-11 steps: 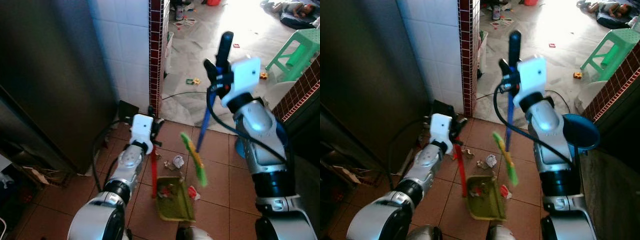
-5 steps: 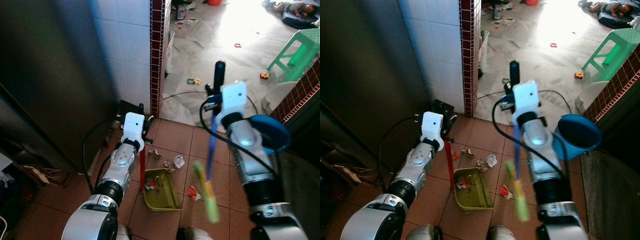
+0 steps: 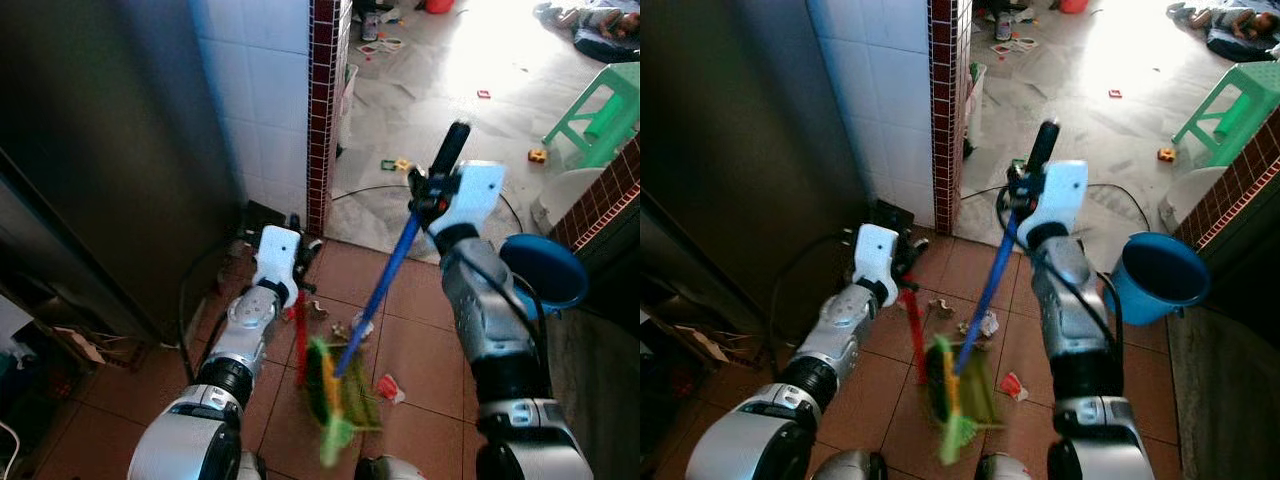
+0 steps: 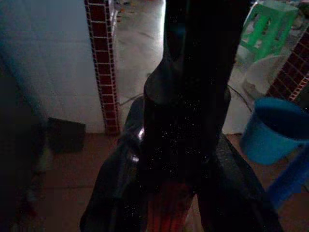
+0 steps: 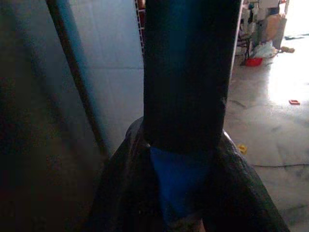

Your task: Sweep floor

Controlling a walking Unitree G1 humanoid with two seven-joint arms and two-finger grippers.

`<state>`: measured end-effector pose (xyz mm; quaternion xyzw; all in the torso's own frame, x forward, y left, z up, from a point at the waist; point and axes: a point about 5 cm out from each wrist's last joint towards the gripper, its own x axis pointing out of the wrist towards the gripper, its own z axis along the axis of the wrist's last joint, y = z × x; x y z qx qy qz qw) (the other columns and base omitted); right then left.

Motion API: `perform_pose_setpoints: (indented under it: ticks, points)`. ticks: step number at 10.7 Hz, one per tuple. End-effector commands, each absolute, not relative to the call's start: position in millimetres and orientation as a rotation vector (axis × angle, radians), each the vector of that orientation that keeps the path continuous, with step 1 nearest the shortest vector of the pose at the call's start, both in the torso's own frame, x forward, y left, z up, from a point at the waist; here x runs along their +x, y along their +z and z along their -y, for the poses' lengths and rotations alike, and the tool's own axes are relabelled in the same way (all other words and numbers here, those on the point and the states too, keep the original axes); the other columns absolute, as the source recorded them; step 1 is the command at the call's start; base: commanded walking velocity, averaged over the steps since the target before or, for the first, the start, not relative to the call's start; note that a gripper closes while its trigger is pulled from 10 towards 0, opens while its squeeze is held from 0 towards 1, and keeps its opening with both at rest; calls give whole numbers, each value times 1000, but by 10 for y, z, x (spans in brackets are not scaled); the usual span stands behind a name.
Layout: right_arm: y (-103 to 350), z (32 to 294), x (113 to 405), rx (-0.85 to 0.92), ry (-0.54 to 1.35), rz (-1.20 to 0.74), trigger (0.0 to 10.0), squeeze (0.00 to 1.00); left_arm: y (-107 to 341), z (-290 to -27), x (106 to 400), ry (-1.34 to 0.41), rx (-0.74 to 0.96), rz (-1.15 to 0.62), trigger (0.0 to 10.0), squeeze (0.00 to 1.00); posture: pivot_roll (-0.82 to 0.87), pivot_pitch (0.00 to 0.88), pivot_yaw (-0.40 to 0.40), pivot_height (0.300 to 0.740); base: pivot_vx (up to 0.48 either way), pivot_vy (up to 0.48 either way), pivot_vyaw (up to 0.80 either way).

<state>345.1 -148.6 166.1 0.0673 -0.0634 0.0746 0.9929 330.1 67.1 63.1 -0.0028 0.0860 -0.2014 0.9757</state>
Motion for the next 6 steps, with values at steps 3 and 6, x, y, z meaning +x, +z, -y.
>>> perform_pose_setpoints:
  ticks: [3, 6]
  points:
    - [2088, 1555, 3479, -136, 154, 358, 10000, 0, 548, -601, 3233, -474, 22, -226, 10000, 0, -50, 36, 0, 740, 0, 0, 0]
    - [1926, 1615, 3533, -313, 71, 363, 10000, 0, 553, -747, 3249, -481, 188, -214, 10000, 0, -34, 52, 6, 740, 0, 0, 0]
